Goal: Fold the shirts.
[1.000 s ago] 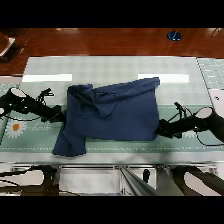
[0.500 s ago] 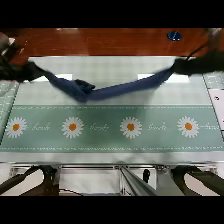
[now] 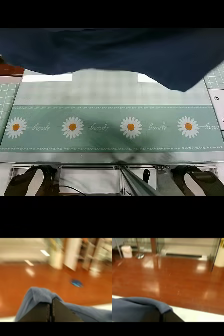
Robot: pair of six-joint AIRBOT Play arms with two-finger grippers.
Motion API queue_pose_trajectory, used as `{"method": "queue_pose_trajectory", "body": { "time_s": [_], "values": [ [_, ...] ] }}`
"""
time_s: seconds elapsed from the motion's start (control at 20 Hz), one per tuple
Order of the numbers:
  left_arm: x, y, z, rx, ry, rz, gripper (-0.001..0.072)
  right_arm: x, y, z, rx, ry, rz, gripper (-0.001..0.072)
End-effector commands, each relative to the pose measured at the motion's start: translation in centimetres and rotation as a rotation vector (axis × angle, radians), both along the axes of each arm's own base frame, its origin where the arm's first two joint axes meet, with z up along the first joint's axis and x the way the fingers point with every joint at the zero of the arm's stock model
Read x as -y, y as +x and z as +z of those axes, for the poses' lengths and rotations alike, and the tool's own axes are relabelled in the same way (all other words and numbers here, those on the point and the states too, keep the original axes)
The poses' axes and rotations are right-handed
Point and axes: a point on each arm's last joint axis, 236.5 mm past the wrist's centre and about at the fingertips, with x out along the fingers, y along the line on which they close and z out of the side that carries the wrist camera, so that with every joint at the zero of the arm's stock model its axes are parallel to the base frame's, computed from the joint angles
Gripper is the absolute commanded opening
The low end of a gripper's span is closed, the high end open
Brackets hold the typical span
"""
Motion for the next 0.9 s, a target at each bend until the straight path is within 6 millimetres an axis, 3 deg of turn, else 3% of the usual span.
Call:
{"method": "queue_pose_trajectory", "body": {
  "time_s": [0.0, 0.1, 0.2, 0.25, 0.35, 0.45, 0.6, 0.75, 0.85],
  "values": [
    [-1.8, -9.2, 3.6, 0.169, 0.117, 0.232, 0.0015, 1.4, -7.3, 0.8, 0.053, -0.018, -0.062, 0.0022],
    [-1.9, -11.8, 3.4, 0.187, 0.124, 0.261, 0.0015, 2.0, -8.6, -0.7, -0.001, -0.015, -0.088, 0.0023],
    [-1.4, -11.7, 2.3, 0.157, 0.107, 0.216, 0.0016, 1.9, -8.4, -2.3, -0.071, -0.021, -0.082, 0.0022],
    [-1.4, -10.7, 1.0, 0.113, 0.098, 0.201, 0.0016, 1.9, -7.9, -3.3, -0.107, -0.024, -0.080, 0.0023],
    [-1.8, -7.5, -2.8, 0.003, 0.072, 0.178, 0.0016, 1.7, -6.0, -6.0, -0.200, -0.026, -0.071, 0.0022],
    [-1.9, -3.7, -8.0, -0.138, 0.024, 0.139, 0.0016, 1.2, -3.3, -9.7, -0.305, -0.017, -0.049, 0.0023],
    [-2.0, 2.4, -15.7, -0.322, -0.088, 0.079, 0.0016, 0.2, 2.3, -16.5, -0.450, 0.026, -0.020, 0.0022],
    [-2.3, 8.4, -22.2, -0.481, -0.142, 0.047, 0.0016, -0.5, 7.9, -24.5, -0.617, 0.068, -0.005, 0.0023],
    [-1.9, 12.6, -26.2, -0.568, -0.141, 0.024, 0.0016, -0.4, 12.2, -28.4, -0.682, 0.072, -0.010, 0.0022]
  ]
}}
